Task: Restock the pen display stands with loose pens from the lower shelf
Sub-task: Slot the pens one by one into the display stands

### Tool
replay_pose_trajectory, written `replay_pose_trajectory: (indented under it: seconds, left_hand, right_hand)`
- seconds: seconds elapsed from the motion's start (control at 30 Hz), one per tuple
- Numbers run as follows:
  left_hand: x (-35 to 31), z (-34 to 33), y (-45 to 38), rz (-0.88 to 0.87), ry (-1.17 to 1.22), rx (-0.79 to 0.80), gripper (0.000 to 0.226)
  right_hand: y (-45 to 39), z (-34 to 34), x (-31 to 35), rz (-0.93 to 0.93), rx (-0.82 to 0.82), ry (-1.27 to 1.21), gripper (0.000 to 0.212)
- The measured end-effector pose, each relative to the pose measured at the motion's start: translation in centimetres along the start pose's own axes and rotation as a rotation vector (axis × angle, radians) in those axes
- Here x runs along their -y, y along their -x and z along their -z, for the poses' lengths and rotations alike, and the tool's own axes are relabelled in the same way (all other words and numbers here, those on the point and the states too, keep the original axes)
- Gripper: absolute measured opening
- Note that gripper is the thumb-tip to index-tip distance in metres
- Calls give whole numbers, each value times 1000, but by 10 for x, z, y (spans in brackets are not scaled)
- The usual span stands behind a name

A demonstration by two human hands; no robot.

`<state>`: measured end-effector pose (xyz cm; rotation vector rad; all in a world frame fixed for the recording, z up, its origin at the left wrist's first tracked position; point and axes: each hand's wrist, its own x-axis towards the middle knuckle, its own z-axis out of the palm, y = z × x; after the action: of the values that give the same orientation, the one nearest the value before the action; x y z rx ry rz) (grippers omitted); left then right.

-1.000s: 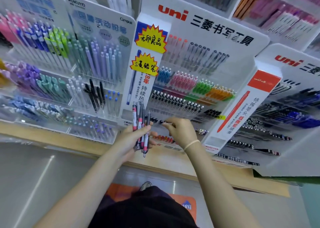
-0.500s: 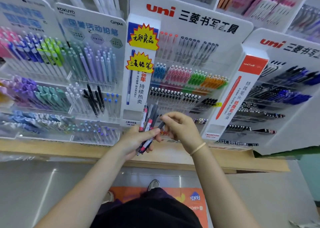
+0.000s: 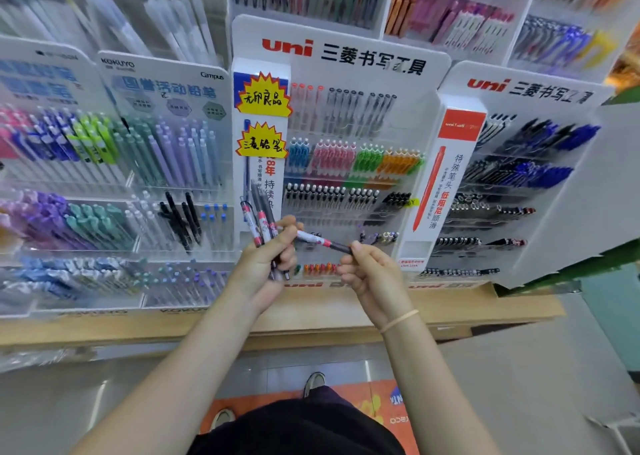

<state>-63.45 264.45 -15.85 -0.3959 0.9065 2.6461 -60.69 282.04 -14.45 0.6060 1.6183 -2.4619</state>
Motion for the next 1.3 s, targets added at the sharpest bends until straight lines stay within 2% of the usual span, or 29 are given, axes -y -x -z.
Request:
replay_pose_trajectory:
  seconds: [0.13,0.27,0.37,0.47,0.57,0.67,0.83,1.03,1.3]
  left_hand:
    - [3,-11,-2,-19,-76,-5,13]
    - [7,-18,-7,-44,-208,-16,16]
    - [10,-18,-8,-36,-382,-25,23]
    - [16,-16,-6,-5,-577,12,9]
    - [21,-14,-6,20,-679,38,12]
    - [20,-8,-12,4,-757,-12,12]
    - [14,9,-19,39,-769,-105,28]
    - [18,18,-17,110,-699,-82,26]
    - [18,30,-17,79,-630,-116,27]
  right_hand:
    - [5,-3,-7,-58,34,-85,18]
    - [6,1,-13,-104,90,55,17]
    - [0,9,-12,3,101,299,15]
    - [-6,5,1,99,90,368,16]
    - [-9,-4,13,143,137,448,16]
    - [-15,-4,17,186,118,504,15]
    - [-36,9,37,365,-83,497,10]
    - [-47,8,48,577,-43,517,22]
    - [-78,11,1,384,16,827,13]
